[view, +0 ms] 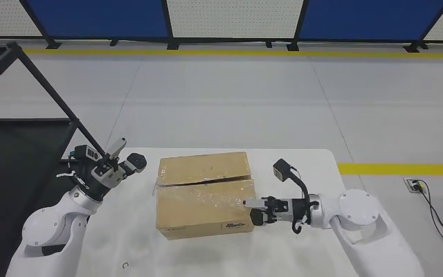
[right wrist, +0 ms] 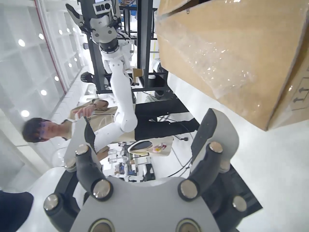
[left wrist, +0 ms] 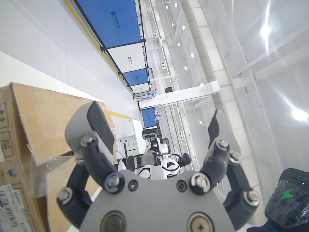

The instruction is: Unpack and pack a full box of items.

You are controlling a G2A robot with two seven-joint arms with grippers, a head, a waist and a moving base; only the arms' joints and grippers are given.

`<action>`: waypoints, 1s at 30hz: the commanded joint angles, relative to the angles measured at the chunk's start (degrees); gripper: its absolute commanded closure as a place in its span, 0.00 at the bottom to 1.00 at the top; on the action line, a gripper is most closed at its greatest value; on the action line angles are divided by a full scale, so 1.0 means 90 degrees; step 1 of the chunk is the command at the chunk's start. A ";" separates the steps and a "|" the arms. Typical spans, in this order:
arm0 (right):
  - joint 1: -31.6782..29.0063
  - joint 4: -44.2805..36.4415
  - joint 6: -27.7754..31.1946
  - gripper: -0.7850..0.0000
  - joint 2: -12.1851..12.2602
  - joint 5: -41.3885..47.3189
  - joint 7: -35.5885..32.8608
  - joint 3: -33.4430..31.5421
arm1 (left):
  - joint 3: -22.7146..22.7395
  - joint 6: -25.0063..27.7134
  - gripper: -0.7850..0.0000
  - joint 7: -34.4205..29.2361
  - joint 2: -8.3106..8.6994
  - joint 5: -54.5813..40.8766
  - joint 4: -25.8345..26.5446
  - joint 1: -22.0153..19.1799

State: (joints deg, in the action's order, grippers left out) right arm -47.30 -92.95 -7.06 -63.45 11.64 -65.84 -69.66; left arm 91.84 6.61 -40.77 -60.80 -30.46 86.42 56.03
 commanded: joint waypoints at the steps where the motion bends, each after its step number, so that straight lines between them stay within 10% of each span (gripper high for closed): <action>1: -0.0076 -0.0074 -0.0123 0.00 0.0021 -0.0402 0.0273 -0.0033 | 0.0000 0.0000 0.00 0.0000 0.0000 0.0000 0.0000 0.0000; 11: -0.0162 -0.0177 0.0628 0.00 0.0003 -0.0289 0.0327 0.0043 | 0.0000 0.0000 0.00 0.0000 0.0000 0.0000 0.0000 0.0000; 22: 0.0092 -0.0900 0.3292 0.00 0.0192 -0.4280 0.0376 0.0411 | 0.0000 0.0000 0.00 0.0000 0.0000 0.0000 0.0000 0.0000; 30: 0.0079 -0.0954 0.3149 0.00 0.0219 -0.4618 0.0441 0.0323 | 0.0000 0.0000 0.00 0.0000 0.0000 0.0000 0.0000 0.0000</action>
State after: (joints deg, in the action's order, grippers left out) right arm -46.59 -101.53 21.24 -61.48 -29.91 -61.86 -66.76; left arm 91.84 6.61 -40.77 -60.80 -30.46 86.42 56.03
